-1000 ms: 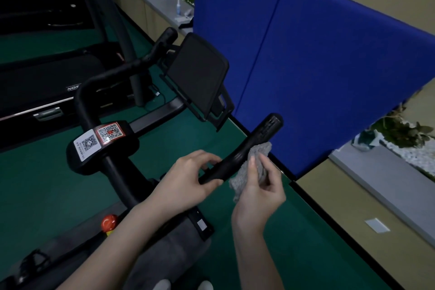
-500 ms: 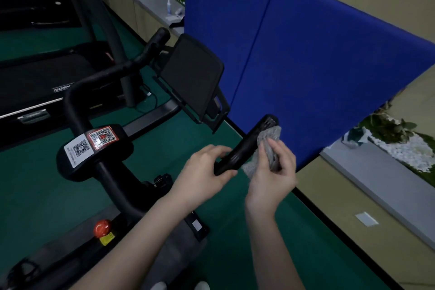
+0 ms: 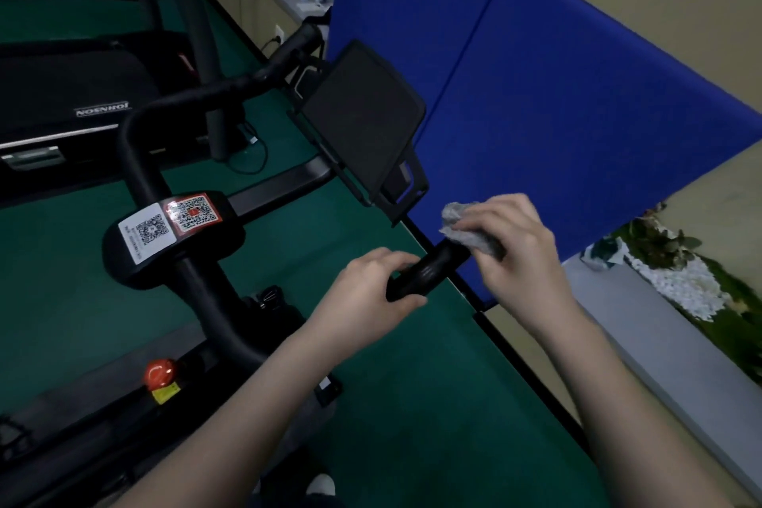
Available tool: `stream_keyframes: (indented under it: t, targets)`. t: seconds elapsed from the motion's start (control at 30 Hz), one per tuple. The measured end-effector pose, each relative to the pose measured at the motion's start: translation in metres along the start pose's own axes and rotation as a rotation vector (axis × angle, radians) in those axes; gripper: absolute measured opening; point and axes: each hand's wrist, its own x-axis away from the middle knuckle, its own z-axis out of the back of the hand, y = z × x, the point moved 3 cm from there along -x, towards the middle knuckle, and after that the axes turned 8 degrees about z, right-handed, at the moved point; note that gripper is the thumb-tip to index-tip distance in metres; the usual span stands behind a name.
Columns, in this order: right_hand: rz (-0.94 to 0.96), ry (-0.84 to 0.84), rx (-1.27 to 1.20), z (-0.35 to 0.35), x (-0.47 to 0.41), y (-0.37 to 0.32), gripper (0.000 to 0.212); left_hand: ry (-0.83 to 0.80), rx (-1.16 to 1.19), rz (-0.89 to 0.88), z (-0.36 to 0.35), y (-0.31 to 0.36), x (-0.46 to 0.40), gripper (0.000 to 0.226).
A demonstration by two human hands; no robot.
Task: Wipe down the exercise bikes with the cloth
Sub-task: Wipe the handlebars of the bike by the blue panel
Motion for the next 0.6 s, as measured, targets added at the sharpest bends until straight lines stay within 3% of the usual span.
stream_keyframes:
  t: [0.17,0.4,0.5,0.6]
  targets:
    - [0.138,-0.553,0.000,0.002,-0.031,-0.001,0.014,-0.017,0.005,0.007,-0.001,-0.001,-0.001,0.043]
    - [-0.096,-0.795,-0.035,0.002,-0.066,0.003,0.015,-0.022,-0.004,0.004,-0.002,-0.002,-0.001,0.046]
    - [-0.112,-0.921,-0.093,-0.008,-0.067,0.001,0.014,-0.014,-0.015,0.008,-0.002,-0.002,0.000,0.046]
    - [-0.128,-0.908,-0.078,-0.002,-0.080,0.013,0.016,-0.016,-0.011,0.008,-0.002,-0.003,0.001,0.045]
